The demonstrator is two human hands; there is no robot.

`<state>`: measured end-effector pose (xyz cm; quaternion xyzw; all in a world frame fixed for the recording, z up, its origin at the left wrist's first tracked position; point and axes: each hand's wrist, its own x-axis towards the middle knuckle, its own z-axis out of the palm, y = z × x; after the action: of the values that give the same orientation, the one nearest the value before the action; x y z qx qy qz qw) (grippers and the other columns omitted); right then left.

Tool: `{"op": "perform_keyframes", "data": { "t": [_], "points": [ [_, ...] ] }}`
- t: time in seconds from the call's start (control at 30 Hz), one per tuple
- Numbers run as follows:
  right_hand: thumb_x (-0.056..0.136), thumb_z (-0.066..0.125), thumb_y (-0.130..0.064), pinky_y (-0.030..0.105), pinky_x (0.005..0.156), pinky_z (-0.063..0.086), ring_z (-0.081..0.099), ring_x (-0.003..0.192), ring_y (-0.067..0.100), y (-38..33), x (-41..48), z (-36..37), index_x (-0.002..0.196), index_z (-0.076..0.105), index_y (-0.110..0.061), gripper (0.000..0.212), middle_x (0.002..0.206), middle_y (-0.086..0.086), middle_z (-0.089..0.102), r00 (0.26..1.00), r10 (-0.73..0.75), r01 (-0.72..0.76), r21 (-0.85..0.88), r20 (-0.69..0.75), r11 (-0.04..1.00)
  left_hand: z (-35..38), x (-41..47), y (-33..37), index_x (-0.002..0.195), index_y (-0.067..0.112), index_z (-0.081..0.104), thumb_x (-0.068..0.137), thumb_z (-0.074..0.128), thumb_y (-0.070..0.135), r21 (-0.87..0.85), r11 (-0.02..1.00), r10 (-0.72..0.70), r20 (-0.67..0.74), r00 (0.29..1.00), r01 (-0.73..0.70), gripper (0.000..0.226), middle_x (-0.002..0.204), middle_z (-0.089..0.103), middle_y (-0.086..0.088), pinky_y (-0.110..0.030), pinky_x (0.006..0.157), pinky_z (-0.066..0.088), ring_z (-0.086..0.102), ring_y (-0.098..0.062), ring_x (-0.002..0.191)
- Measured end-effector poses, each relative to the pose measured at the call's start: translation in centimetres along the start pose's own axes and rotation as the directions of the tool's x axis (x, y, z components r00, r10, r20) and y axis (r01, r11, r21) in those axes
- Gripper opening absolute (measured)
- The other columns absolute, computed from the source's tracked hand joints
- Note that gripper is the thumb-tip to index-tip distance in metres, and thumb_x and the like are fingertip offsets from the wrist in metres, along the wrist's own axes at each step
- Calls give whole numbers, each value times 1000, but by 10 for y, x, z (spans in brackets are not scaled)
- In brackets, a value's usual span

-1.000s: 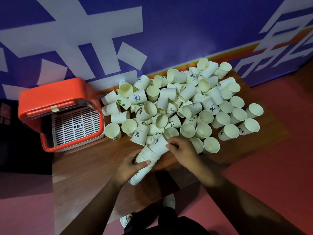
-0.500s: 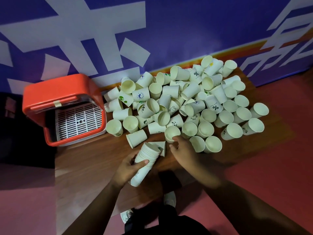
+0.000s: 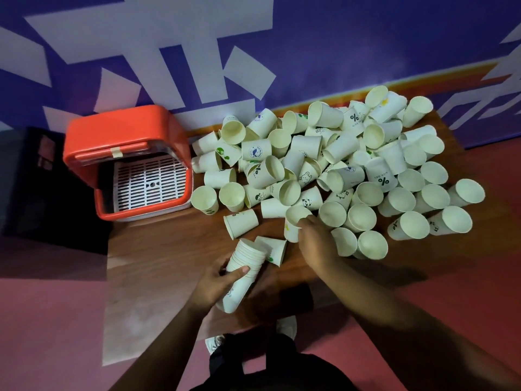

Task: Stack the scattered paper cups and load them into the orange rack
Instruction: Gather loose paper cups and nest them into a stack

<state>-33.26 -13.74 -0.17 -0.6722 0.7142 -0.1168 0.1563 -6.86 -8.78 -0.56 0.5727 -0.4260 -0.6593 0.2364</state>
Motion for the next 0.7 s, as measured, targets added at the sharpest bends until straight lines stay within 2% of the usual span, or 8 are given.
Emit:
{"op": "perform_keyframes", "data": {
  "t": [0.13,0.2,0.27,0.37,0.43,0.5,0.6,0.7],
  "points": [
    [87,60,-2,33,70,50,61,81,23,-8,1,-28,91,66,-4,8,89,8,63,976,-7,61,244,-217,968,3,-2,3,124,30,67,71,80,51,8,1000,7,-16,1000,-7,59,116,74,4,-38,93,56,71,-17,105],
    [88,62,-6,28,73,48,59,81,16,-17,1,-42,93,66,-8,7,87,1,63,975,6,81,385,-221,919,5,-2,7,124,28,67,76,81,45,6,1000,13,-23,1000,-13,53,115,74,4,-36,91,56,71,-18,105],
    [89,64,-11,25,73,46,60,77,12,-26,0,-49,93,68,-11,6,80,-8,62,994,14,41,490,-109,871,6,-3,12,126,25,67,84,80,32,-10,1000,28,-27,999,-28,45,116,74,2,-34,89,56,70,-20,106],
    [88,66,-18,33,71,53,65,73,12,-36,-3,-50,92,70,-18,5,73,-17,63,996,-58,14,543,64,840,5,-4,15,130,20,63,85,78,22,-53,998,42,-34,999,-44,47,121,72,-1,-31,87,56,69,-20,110],
    [89,65,-16,35,70,54,63,67,9,-44,-10,-49,92,71,-17,7,70,-13,65,977,-113,-15,588,179,809,5,-7,19,132,18,61,82,82,22,-92,994,52,-27,998,-54,55,123,71,-3,-33,88,57,68,-23,112],
    [91,63,-15,31,70,54,62,65,9,-54,-18,-47,96,72,-17,11,71,-6,66,945,-152,-58,603,291,796,6,-10,19,133,16,60,76,84,26,-114,992,60,-15,998,-62,63,124,71,-6,-38,90,57,68,-27,113],
    [93,60,-13,35,75,56,65,69,17,-66,-28,-39,98,71,-13,12,73,2,66,914,-214,-37,596,345,802,6,-17,18,134,14,60,73,84,27,-128,988,80,-26,996,-83,66,124,70,-8,-41,93,56,67,-30,114],
    [93,60,-13,30,76,55,61,70,7,-72,-31,-30,104,71,-13,16,78,-11,61,908,-237,-29,615,346,788,2,-26,11,134,15,60,77,82,24,-139,986,84,-51,995,-91,62,125,69,-10,-42,93,56,66,-30,115]
  ]
}}
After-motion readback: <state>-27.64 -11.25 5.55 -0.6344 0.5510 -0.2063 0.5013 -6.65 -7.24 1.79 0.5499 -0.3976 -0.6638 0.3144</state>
